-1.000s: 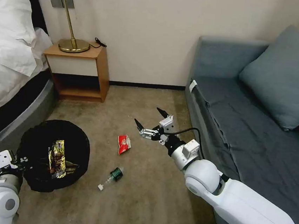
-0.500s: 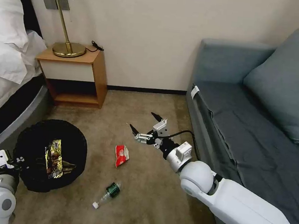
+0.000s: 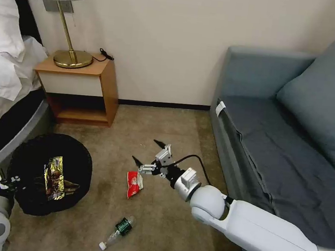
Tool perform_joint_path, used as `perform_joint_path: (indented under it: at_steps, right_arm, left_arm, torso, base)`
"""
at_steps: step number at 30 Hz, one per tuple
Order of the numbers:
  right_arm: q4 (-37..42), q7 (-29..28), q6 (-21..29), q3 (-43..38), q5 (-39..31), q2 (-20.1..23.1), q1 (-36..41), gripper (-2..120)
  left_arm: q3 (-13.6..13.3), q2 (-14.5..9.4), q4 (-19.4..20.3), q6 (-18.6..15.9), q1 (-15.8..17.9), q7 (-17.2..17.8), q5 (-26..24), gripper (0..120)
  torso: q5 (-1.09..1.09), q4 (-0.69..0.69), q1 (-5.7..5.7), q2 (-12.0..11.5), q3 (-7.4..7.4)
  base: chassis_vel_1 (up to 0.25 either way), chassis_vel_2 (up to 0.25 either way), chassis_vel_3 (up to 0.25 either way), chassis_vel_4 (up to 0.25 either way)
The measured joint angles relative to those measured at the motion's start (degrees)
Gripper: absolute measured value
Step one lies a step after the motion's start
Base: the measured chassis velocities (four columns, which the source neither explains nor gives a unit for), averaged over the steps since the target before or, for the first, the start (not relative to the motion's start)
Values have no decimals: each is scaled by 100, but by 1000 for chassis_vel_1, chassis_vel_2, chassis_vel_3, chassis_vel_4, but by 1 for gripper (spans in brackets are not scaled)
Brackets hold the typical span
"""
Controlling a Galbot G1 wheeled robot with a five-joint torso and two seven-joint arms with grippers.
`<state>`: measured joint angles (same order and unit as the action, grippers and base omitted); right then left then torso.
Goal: Pick up the trash bin, then pick up the garbage on the floor and place it into the trash bin.
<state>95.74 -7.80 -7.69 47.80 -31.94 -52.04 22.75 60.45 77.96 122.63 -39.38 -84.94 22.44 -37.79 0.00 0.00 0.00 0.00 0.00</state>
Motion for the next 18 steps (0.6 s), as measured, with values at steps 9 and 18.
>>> perform_joint_path:
  at_steps: [9, 18]
  right_arm:
    - [-1597, 2066, -592, 2072, 1505, -506, -1463, 100]
    - [-2918, 3015, -1207, 2875, 2494, -2089, -1874, 100]
  left_arm:
    - [-42, 85, -95, 102, -8, -103, 109, 2]
    - [36, 166, -156, 204, -67, -204, 176, 2]
  torso:
    - [-1, -1, 0, 0, 0]
    - [-1, 4, 0, 0, 0]
  base:
    - [0, 0, 0, 0]
    - [0, 0, 0, 0]
